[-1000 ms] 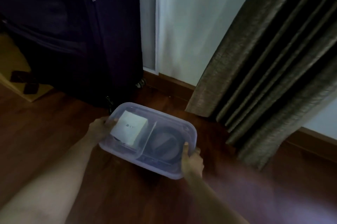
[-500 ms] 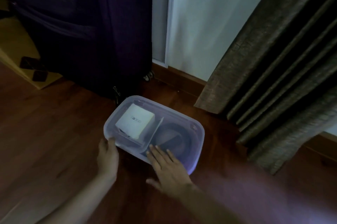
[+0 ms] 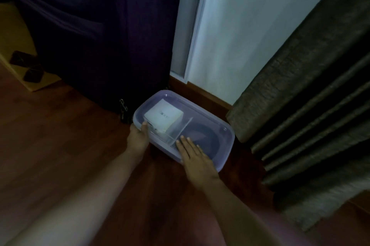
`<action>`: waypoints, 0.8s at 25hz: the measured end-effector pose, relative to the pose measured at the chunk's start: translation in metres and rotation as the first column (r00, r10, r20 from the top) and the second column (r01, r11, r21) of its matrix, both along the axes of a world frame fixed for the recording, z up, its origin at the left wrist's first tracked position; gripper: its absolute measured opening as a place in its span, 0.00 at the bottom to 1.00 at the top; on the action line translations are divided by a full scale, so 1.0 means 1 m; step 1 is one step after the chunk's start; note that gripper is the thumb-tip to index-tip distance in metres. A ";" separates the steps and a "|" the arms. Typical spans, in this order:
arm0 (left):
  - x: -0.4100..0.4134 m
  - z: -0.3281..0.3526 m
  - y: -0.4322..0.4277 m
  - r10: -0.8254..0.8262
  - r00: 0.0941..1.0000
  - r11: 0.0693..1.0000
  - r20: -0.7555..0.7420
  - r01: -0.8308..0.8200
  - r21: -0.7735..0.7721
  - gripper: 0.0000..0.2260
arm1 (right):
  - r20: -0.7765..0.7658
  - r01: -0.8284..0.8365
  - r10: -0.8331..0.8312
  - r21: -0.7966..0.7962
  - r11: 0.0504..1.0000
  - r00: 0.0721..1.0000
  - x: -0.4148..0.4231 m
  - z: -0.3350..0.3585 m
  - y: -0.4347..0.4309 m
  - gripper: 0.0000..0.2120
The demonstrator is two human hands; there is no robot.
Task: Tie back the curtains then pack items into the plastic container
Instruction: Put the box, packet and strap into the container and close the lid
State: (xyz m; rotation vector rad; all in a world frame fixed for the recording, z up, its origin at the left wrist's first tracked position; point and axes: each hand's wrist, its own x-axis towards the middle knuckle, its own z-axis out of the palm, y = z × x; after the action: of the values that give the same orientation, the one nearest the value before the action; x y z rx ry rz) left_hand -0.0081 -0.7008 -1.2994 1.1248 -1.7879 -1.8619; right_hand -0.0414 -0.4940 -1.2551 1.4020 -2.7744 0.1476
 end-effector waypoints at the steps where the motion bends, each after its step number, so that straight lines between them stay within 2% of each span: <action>1: -0.008 -0.001 -0.003 -0.029 0.999 0.999 0.030 0.030 -0.032 0.31 | 0.004 0.020 -0.020 0.015 1.000 1.000 -0.006 -0.004 -0.001 0.29; 3: -0.023 0.000 -0.007 -0.082 0.992 0.992 0.096 0.091 -0.086 0.28 | 0.050 0.029 -0.033 0.071 0.997 0.998 -0.020 -0.007 -0.001 0.31; 6: -0.045 0.003 -0.011 -0.115 0.986 0.978 0.123 0.134 -0.157 0.31 | 0.052 0.002 -0.008 0.103 0.995 0.999 -0.039 -0.007 0.000 0.31; 15: -0.070 0.009 -0.005 -0.102 0.979 0.974 0.179 0.135 -0.184 0.27 | 0.076 0.021 -0.031 0.123 0.992 0.997 -0.060 -0.004 0.003 0.31; 18: -0.055 0.027 0.008 -0.134 0.957 0.963 0.258 0.187 -0.196 0.31 | 0.102 0.010 -0.034 0.228 0.974 0.994 -0.053 0.011 0.002 0.30; 20: -0.044 0.043 0.013 -0.121 0.952 0.946 0.281 0.196 -0.258 0.33 | 0.106 0.031 -0.063 0.272 0.962 0.992 -0.056 0.027 -0.003 0.30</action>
State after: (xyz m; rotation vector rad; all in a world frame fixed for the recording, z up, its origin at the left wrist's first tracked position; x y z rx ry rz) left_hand -0.0520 -0.6879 -1.2563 1.1885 -2.2711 -1.5247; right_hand -0.0972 -0.4966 -1.2284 1.4190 -3.0134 -0.1646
